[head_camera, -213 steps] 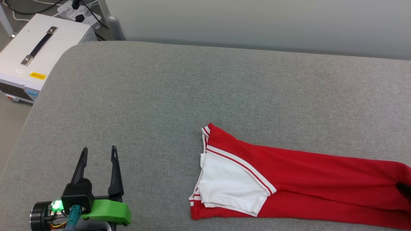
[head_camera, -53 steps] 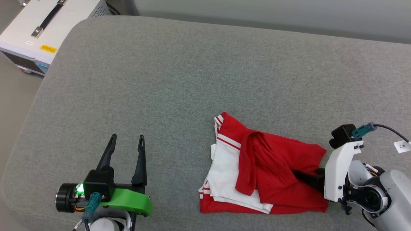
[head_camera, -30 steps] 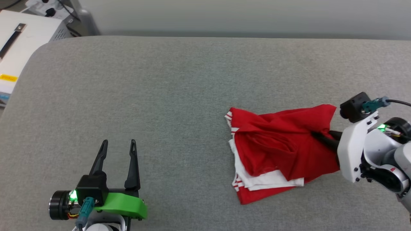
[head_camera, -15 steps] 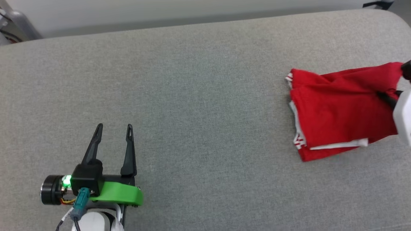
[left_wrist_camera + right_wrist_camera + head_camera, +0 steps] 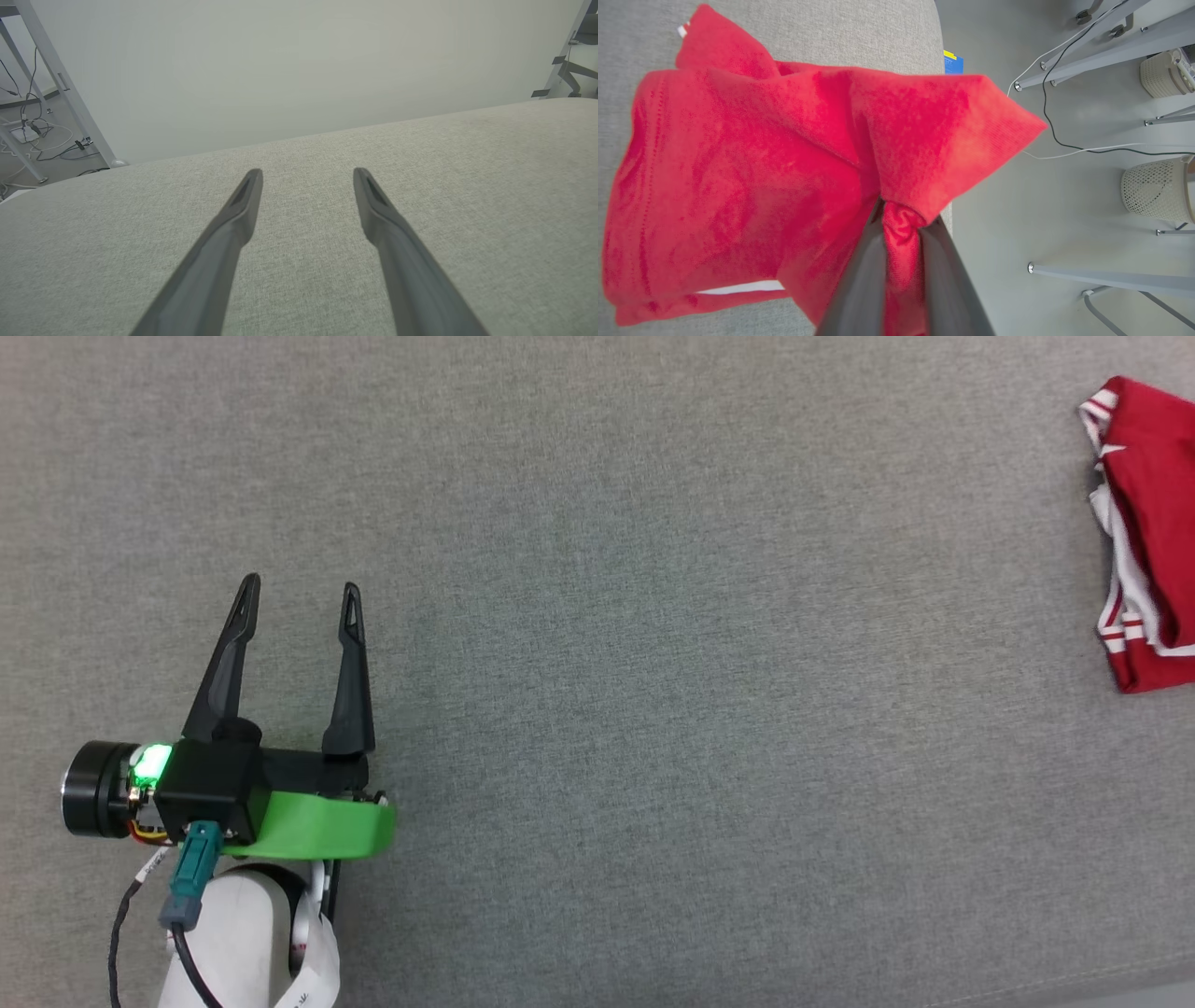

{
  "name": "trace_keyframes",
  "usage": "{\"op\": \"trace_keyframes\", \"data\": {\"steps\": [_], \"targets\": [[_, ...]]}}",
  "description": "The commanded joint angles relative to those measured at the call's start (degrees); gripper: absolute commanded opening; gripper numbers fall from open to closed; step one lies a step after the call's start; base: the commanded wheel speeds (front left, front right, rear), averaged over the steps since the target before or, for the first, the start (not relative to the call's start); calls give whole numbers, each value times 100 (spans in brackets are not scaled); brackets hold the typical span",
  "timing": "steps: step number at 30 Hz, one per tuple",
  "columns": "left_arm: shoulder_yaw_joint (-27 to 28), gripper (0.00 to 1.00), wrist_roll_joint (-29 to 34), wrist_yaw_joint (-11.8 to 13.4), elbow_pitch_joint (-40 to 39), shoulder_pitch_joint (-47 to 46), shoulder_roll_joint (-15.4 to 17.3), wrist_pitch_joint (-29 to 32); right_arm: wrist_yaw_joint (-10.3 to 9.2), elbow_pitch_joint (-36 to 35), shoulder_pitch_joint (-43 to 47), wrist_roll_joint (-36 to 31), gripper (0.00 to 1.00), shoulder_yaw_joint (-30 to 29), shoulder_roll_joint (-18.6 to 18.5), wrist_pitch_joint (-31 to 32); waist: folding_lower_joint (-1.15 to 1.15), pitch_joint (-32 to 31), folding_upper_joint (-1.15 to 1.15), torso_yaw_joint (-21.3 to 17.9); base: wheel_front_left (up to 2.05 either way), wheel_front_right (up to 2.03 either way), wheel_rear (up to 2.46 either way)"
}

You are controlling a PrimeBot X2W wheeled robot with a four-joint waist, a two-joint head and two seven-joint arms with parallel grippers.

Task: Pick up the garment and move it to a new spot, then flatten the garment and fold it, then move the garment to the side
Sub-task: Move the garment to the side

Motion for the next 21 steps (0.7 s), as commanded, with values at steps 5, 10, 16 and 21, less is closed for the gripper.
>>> {"op": "trace_keyframes", "data": {"steps": [5,10,16,21], "targets": [[-47,100,24,-16,-103,-268,90,-34,-5,687,-387,-336,0,-272,25,-273,-1,665,-1,119,0,0,0],[-53,100,23,34,-152,-260,123,-34,-5,1144,-589,-542,0,-383,213,-566,-1,707,-1,173,0,0,0],[-81,100,-1,82,-124,-235,128,-34,-5,1647,-711,-883,100,-463,372,-953,-1,578,-1,222,0,0,0],[-110,100,-35,120,-58,-169,87,-34,-5,1880,-742,-1159,100,-535,364,-1388,-1,224,-1,272,0,0,0]]}}
